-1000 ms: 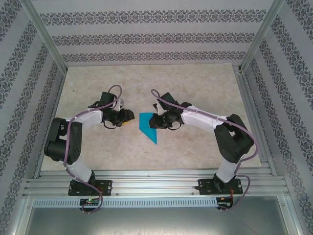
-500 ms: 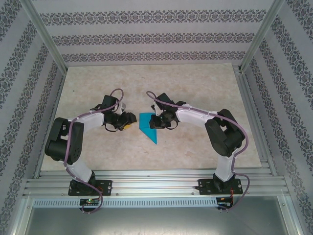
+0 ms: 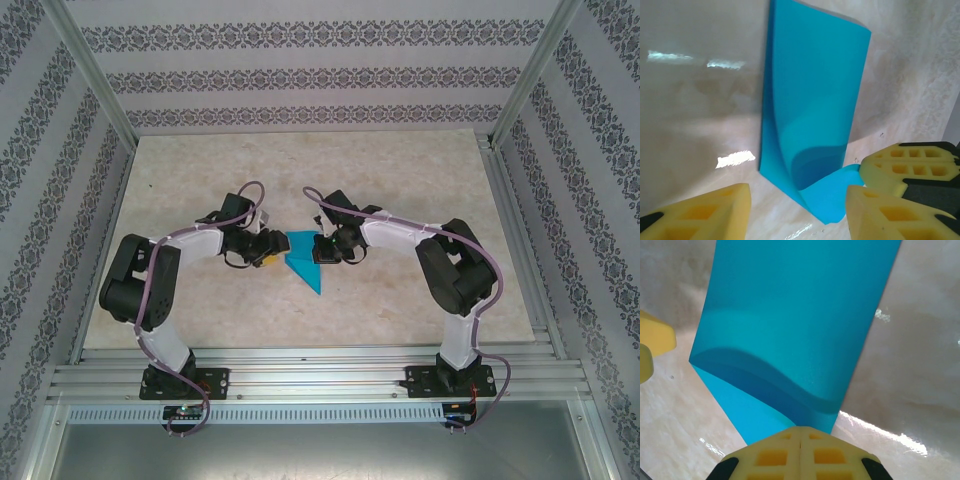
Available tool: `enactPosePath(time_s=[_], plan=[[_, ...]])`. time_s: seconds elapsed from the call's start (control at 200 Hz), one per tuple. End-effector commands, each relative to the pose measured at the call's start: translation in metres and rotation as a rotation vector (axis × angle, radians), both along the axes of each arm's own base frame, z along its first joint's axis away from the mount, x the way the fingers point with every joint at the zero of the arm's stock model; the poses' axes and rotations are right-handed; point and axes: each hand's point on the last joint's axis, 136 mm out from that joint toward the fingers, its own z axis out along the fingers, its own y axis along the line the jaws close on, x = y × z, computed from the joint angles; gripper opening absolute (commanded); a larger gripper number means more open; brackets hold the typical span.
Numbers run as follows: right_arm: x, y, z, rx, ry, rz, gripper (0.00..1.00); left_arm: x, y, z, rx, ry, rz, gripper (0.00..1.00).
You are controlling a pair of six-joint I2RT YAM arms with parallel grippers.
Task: Fold a paper plane with a square sheet of paper (fold left side to right side)
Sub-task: Fourth fold the wing at the center of the table.
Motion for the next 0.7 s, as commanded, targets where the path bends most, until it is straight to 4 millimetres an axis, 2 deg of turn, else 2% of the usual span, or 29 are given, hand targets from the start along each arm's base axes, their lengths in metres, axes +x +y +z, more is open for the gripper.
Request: enactPosePath(time_s=[0.0,0.13,0.34,0.455,0.565,0.694], plan=[[0.006,-0.002,-0.002,-0.007,-0.01,0.002,0.0,0.008,-0.017,0.005,-0.031,-0.016,-0.018,0.52],[0.006,-0.002,-0.003,-0.006,-0.01,0.001,0.01,0.008,-0.027,-0.002,-0.017,-0.004,-0.037,0.46],[0.009,-0.003,-0.002,-0.01,-0.02,-0.004,0.05,0.006,-0.028,-0.013,0.031,0.014,-0.04,0.32],[0.012,-0.008,0.01,-0.021,-0.071,-0.016,0.14,0.004,-0.027,-0.014,0.047,0.015,-0.04,0.23],[0.014,-0.017,0.028,-0.041,-0.142,-0.027,0.23,0.003,-0.025,-0.011,0.061,0.011,-0.034,0.18],[0.004,-0.023,0.041,-0.144,-0.26,0.013,0.34,0.003,-0.024,-0.006,0.056,0.01,-0.018,0.15]])
